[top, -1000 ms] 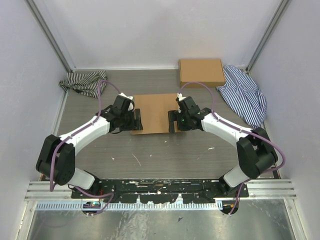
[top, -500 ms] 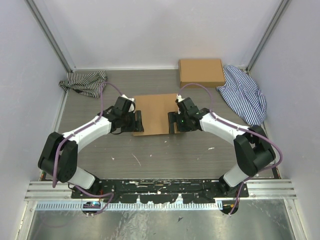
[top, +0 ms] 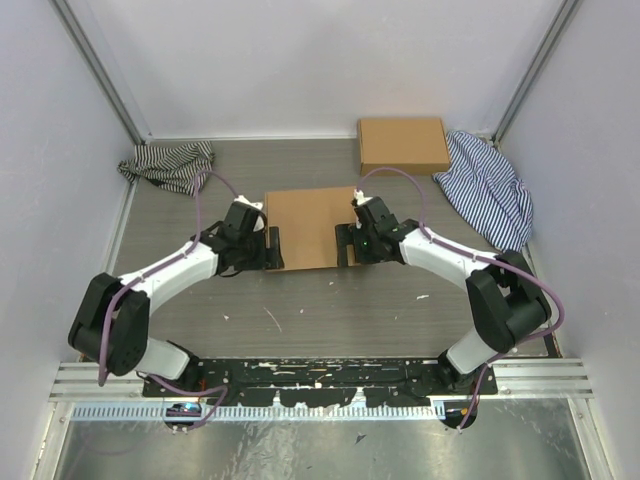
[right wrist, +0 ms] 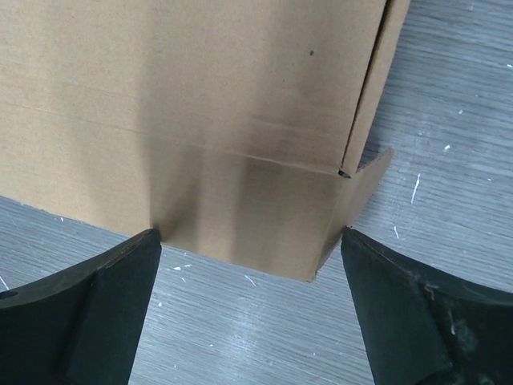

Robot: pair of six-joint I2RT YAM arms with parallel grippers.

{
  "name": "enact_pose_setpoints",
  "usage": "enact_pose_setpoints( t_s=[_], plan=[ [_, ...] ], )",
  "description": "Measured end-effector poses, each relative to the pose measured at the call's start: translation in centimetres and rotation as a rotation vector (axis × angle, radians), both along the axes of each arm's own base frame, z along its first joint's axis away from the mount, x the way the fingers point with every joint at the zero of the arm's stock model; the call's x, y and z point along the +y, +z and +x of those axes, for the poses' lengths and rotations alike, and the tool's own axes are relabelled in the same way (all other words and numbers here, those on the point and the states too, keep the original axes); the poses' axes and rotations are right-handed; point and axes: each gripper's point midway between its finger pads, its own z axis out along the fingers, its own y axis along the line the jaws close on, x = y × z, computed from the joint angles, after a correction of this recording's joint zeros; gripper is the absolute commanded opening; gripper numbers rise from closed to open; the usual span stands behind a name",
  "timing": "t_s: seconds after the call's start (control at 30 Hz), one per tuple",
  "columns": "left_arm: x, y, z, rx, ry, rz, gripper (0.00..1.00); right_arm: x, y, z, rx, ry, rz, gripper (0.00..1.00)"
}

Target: Fold the paper box

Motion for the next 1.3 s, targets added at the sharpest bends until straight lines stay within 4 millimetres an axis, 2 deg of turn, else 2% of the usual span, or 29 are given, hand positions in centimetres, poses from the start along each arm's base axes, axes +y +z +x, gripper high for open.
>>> enact_pose_setpoints(
  t_s=[0.23,0.53,0.83,1.03,1.3],
  plan=[
    [0.7,0.0,0.1,-0.087,0.028,-0.018,0.84,0.4,0.0,0.5,-0.023,0.021,0.030,1.00],
    [0.2,0.4,1.4,-0.187,0.052,-0.077,0.87,-0.1,-0.2,0.6,-0.042,0.009,0.039,1.00],
    [-0.5,1.3,2.5,-0.251,0.051,-0.115,0.85,0.1,0.5,1.1,-0.082,0.025,0.065,1.00],
    [-0.7,0.9,2.1,-0.224,0.036,-0.119,0.84,0.6,0.7,0.9,-0.075,0.045,0.090,1.00],
    [-0.7,0.4,1.3,-0.186,0.026,-0.119,0.81,1.3,0.7,0.3,-0.051,0.073,0.121,0.91]
  ],
)
